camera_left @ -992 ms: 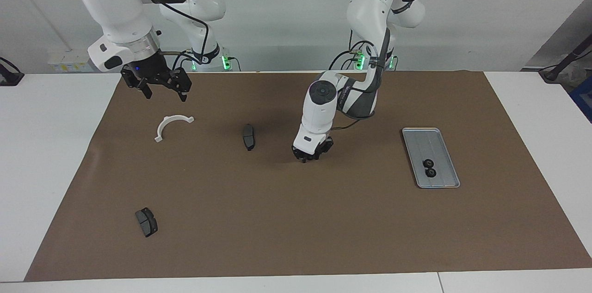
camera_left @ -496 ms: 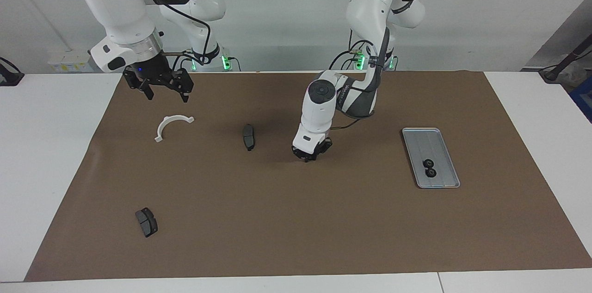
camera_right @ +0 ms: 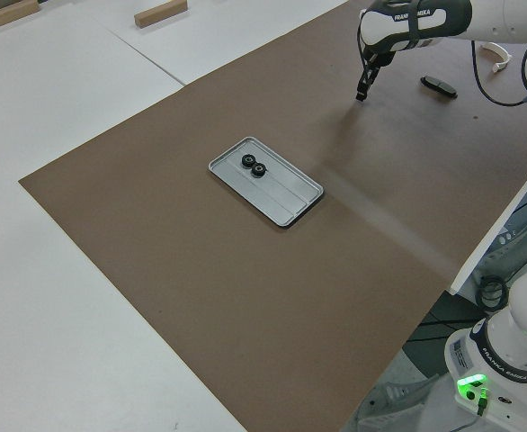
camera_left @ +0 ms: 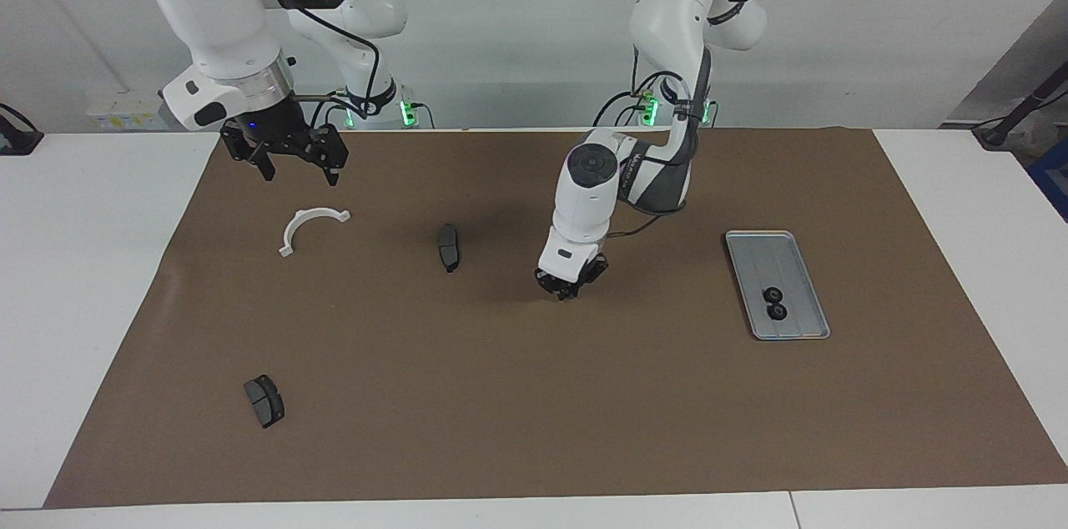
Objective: Pick bearing gear from pile to tray
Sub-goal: 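Carry the third bearing toward the metal tray with the left gripper, then lower the third bearing into the tray and open the left gripper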
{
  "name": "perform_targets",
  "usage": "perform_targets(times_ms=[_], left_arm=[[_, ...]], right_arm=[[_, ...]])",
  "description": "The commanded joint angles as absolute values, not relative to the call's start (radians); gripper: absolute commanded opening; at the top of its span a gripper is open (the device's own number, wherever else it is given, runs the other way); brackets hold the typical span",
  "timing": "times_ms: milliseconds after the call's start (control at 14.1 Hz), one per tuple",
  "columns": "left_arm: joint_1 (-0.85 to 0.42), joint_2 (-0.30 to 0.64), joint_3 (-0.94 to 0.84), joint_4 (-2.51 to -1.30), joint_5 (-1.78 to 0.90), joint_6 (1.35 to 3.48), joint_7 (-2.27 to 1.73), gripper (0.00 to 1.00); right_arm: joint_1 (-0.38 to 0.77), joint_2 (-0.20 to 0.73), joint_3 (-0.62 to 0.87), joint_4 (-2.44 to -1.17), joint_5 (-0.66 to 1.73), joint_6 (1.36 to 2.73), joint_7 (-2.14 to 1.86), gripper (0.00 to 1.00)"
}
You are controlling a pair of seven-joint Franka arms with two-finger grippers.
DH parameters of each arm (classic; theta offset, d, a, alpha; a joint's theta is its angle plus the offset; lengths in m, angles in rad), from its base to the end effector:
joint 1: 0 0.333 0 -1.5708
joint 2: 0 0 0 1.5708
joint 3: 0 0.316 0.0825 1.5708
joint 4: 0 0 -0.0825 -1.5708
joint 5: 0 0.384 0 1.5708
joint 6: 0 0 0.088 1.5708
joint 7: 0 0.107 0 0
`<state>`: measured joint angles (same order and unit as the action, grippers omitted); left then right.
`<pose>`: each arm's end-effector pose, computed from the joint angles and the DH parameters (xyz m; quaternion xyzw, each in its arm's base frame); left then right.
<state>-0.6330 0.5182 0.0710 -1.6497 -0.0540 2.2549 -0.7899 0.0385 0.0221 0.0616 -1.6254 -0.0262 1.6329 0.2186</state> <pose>0.5791 -0.3735 0.3208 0.9913 0.1242 0.0318 0.0311 0.5625 0.0535 0.5917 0.9982 -0.0583 -0.0052 0.0134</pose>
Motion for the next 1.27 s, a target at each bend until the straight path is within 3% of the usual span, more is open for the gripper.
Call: perform_targets(times_ms=[0,496,1204], left_arm=[[-0.549,0.483,0.071,-1.602,-0.041,2.143,-0.726,0.08],[-0.266,0.422,0.071,-1.582,-0.055,1.957,-0.188,0.03],[0.011,0.495,0.072,-1.606,-0.045,1.942,0.517,0.00]], right_arm=[[0.037,-0.006,0.066,-1.661,-0.043,1.661,0.195,1.00],[0.032,-0.005,0.064,-1.657,-0.026,1.660,0.190,1.00],[0.029,-0.005,0.064,-1.657,-0.025,1.660,0.190,1.00]])
